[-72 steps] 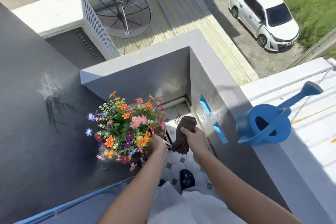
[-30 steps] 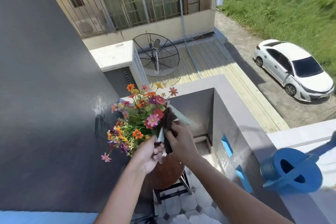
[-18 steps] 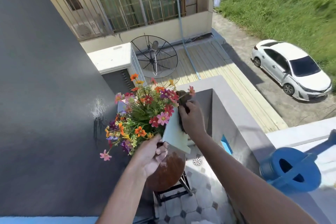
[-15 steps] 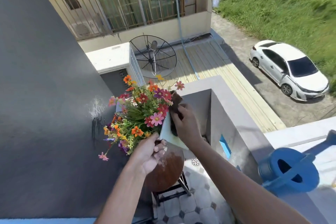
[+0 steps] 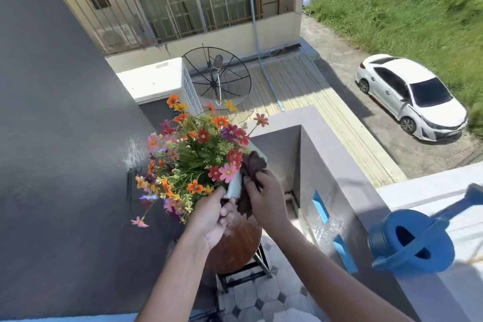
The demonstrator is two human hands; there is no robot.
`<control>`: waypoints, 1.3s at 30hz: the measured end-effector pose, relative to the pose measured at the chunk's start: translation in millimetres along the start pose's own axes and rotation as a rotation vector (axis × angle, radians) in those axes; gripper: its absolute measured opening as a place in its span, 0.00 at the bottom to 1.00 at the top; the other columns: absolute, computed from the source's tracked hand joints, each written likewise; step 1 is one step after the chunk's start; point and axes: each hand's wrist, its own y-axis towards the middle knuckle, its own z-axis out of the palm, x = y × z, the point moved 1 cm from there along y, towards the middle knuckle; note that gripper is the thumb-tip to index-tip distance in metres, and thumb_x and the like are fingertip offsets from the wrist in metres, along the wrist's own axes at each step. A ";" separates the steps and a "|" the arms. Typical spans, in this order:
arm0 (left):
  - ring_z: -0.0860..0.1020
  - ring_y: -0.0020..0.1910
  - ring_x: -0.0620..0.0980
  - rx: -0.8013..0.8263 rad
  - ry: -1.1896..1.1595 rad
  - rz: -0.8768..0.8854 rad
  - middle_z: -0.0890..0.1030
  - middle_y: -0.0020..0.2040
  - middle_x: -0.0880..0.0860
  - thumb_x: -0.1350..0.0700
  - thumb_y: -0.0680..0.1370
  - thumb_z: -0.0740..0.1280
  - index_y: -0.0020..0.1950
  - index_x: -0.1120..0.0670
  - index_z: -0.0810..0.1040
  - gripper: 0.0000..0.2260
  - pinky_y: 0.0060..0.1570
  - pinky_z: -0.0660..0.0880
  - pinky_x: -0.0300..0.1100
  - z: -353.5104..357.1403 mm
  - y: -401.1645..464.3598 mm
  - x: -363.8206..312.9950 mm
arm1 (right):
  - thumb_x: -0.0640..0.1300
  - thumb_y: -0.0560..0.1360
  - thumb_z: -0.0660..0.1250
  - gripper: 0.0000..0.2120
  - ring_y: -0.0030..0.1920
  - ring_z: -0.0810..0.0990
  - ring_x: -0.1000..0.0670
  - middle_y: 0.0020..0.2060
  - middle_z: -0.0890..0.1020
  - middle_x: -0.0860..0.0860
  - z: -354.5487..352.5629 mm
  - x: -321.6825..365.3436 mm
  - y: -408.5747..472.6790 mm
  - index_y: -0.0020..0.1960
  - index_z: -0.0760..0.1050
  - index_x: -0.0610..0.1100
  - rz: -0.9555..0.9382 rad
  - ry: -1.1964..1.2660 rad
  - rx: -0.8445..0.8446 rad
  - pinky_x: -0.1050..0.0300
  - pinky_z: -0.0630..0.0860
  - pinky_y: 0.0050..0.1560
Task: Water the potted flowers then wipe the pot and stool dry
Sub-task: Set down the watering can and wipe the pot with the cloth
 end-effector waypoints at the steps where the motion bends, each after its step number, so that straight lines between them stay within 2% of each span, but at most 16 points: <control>1: 0.60 0.15 0.40 -0.008 0.006 0.010 0.70 0.31 0.54 0.61 0.81 0.56 0.42 0.60 0.70 0.09 0.17 0.54 0.33 1.7 -0.2 2.0 | 0.38 0.77 0.67 0.12 0.38 0.73 0.50 0.38 0.76 0.48 1.6 8.7 3.2 0.36 0.72 0.45 -0.017 0.039 -0.005 0.62 0.66 0.38; 3: 0.60 0.15 0.40 -0.012 0.007 0.014 0.69 0.31 0.53 0.60 0.82 0.56 0.44 0.60 0.71 0.09 0.17 0.54 0.33 3.1 -1.0 3.4 | 0.40 0.78 0.67 0.10 0.40 0.76 0.49 0.40 0.78 0.47 1.9 15.4 6.6 0.38 0.76 0.42 -0.035 0.078 -0.009 0.58 0.70 0.42; 6: 0.60 0.16 0.41 -0.001 0.000 -0.007 0.70 0.31 0.54 0.62 0.81 0.57 0.41 0.59 0.69 0.09 0.17 0.54 0.33 -0.2 -3.2 1.5 | 0.37 0.78 0.67 0.07 0.39 0.75 0.50 0.41 0.79 0.46 -5.1 -0.4 2.2 0.42 0.78 0.35 -0.017 0.060 0.011 0.64 0.68 0.38; 9: 0.61 0.16 0.41 0.001 -0.024 -0.018 0.70 0.32 0.54 0.63 0.80 0.58 0.37 0.58 0.68 0.11 0.16 0.55 0.33 -4.2 -7.0 -1.6 | 0.37 0.77 0.68 0.13 0.33 0.71 0.47 0.33 0.77 0.42 -11.7 -33.9 -1.4 0.36 0.74 0.32 0.129 -0.072 -0.021 0.56 0.64 0.36; 11: 0.61 0.16 0.41 0.004 -0.017 -0.006 0.70 0.32 0.54 0.64 0.80 0.57 0.37 0.57 0.67 0.11 0.16 0.55 0.32 -5.6 -8.6 -4.4 | 0.39 0.77 0.68 0.16 0.31 0.70 0.45 0.30 0.76 0.38 -11.0 -41.8 -3.4 0.33 0.70 0.32 0.200 -0.104 -0.021 0.54 0.62 0.34; 14: 0.61 0.16 0.41 0.013 0.031 0.019 0.70 0.32 0.54 0.62 0.81 0.56 0.38 0.58 0.68 0.12 0.16 0.55 0.33 -3.2 -8.4 -4.3 | 0.39 0.77 0.68 0.16 0.32 0.70 0.48 0.31 0.75 0.43 -7.4 -17.9 -2.6 0.33 0.70 0.37 0.133 -0.056 -0.040 0.55 0.60 0.33; 16: 0.60 0.17 0.42 0.018 0.069 0.030 0.67 0.31 0.54 0.60 0.82 0.57 0.39 0.59 0.69 0.12 0.17 0.55 0.34 0.9 -9.8 -0.9 | 0.40 0.78 0.67 0.14 0.35 0.73 0.50 0.35 0.76 0.46 -7.8 9.8 2.2 0.35 0.73 0.38 0.064 0.094 -0.031 0.59 0.66 0.34; 19: 0.60 0.16 0.42 0.021 0.074 0.036 0.64 0.30 0.54 0.59 0.83 0.56 0.39 0.60 0.68 0.13 0.17 0.54 0.34 3.1 -13.1 -0.9 | 0.42 0.79 0.66 0.14 0.37 0.76 0.45 0.34 0.78 0.43 -11.8 32.9 14.4 0.38 0.76 0.35 -0.020 0.181 -0.045 0.54 0.70 0.37; 22: 0.60 0.16 0.41 0.055 0.061 0.011 0.67 0.32 0.55 0.62 0.81 0.56 0.38 0.59 0.68 0.12 0.16 0.55 0.33 -0.9 -17.4 -3.1 | 0.39 0.79 0.66 0.12 0.37 0.75 0.49 0.36 0.77 0.42 -17.5 22.2 23.2 0.39 0.76 0.33 -0.044 0.121 -0.070 0.67 0.66 0.35; 23: 0.60 0.16 0.41 0.069 0.042 -0.002 0.68 0.32 0.55 0.63 0.81 0.57 0.37 0.58 0.68 0.12 0.15 0.55 0.33 -2.2 -19.6 -3.5 | 0.38 0.79 0.66 0.12 0.36 0.74 0.50 0.36 0.76 0.43 -19.9 12.3 25.4 0.38 0.76 0.34 -0.016 0.094 -0.091 0.67 0.65 0.35; 26: 0.59 0.16 0.41 0.100 -0.021 -0.038 0.66 0.32 0.54 0.64 0.79 0.57 0.36 0.58 0.68 0.12 0.16 0.54 0.34 -7.6 -22.6 -3.0 | 0.38 0.78 0.66 0.14 0.32 0.69 0.54 0.32 0.72 0.47 -27.8 -24.2 32.0 0.34 0.71 0.37 0.153 0.009 -0.165 0.57 0.58 0.33; 29: 0.59 0.17 0.41 0.116 -0.012 -0.041 0.67 0.34 0.54 0.64 0.79 0.57 0.37 0.58 0.69 0.10 0.17 0.54 0.34 -14.2 -22.4 -4.6 | 0.38 0.78 0.66 0.15 0.29 0.67 0.51 0.29 0.72 0.46 -30.6 -37.8 39.0 0.33 0.70 0.39 0.279 -0.040 -0.108 0.54 0.59 0.30; 31: 0.59 0.16 0.41 0.116 -0.008 -0.037 0.69 0.35 0.55 0.63 0.80 0.56 0.38 0.59 0.69 0.11 0.16 0.55 0.33 -15.7 -23.1 -5.5 | 0.38 0.78 0.65 0.16 0.30 0.66 0.51 0.30 0.72 0.44 -29.4 -30.7 44.4 0.32 0.68 0.40 0.267 -0.037 -0.115 0.57 0.60 0.30; 33: 0.59 0.17 0.40 0.124 -0.020 -0.023 0.70 0.34 0.55 0.60 0.82 0.55 0.39 0.59 0.70 0.12 0.16 0.55 0.33 -13.0 -26.5 -6.7 | 0.37 0.78 0.64 0.14 0.32 0.67 0.54 0.37 0.72 0.44 -30.4 -16.6 46.9 0.34 0.69 0.39 0.232 -0.028 -0.162 0.64 0.62 0.32; 36: 0.59 0.17 0.41 0.114 0.030 0.016 0.71 0.30 0.52 0.62 0.81 0.56 0.38 0.57 0.69 0.12 0.16 0.55 0.33 -7.2 -31.3 -8.2 | 0.35 0.78 0.64 0.10 0.40 0.71 0.50 0.43 0.73 0.43 -31.9 3.8 48.4 0.38 0.74 0.33 0.115 -0.006 -0.175 0.63 0.60 0.39; 39: 0.60 0.18 0.41 0.105 0.111 0.054 0.71 0.29 0.52 0.63 0.79 0.58 0.35 0.57 0.69 0.12 0.17 0.55 0.33 -1.1 -33.4 -7.6 | 0.36 0.78 0.66 0.13 0.38 0.69 0.53 0.39 0.74 0.44 -31.5 27.0 49.8 0.35 0.74 0.37 -0.010 0.074 -0.120 0.60 0.61 0.43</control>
